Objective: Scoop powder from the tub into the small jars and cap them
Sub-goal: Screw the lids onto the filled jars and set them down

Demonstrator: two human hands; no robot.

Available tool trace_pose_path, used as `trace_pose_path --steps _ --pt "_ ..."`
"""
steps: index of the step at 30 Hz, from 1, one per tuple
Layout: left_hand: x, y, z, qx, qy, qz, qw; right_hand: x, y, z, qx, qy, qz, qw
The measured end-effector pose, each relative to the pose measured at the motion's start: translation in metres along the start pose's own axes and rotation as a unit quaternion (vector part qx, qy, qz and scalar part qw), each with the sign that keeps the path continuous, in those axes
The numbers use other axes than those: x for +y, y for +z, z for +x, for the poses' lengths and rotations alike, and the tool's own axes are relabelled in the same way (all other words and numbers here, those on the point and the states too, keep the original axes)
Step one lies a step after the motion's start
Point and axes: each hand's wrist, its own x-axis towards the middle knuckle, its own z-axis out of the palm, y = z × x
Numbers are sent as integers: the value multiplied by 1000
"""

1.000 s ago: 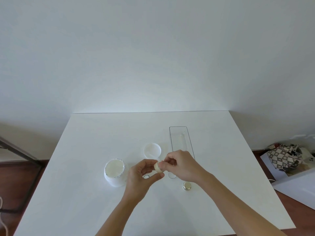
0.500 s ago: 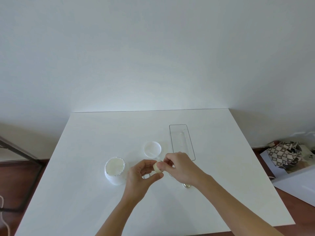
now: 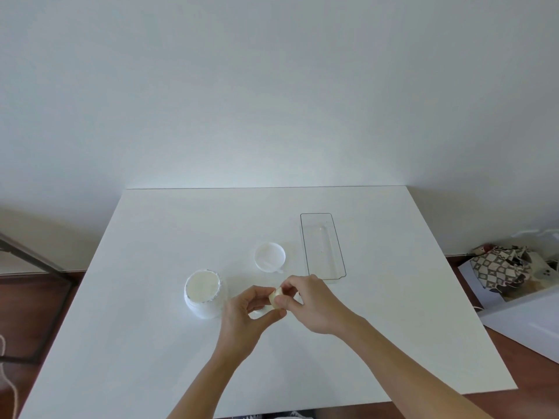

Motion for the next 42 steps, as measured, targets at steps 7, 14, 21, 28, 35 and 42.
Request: trace_pose_path --steps 7,14,21,28,35,42 --pt "-34 -1 -4 -12 -55 103 993 29 27 1 -1 53 -48 997" --pt "-76 0 8 7 -147 199 969 75 57 8 9 54 -268 962" --pt "-96 8 25 18 -153 221 963 91 78 13 14 38 -351 936" --pt "-106 13 34 45 -136 254 957 100 86 17 3 37 -360 932" --pt "-114 16 40 76 -131 258 954 99 76 28 67 83 -300 948" --pt "-114 13 36 69 -112 234 963 96 65 58 35 146 -266 952"
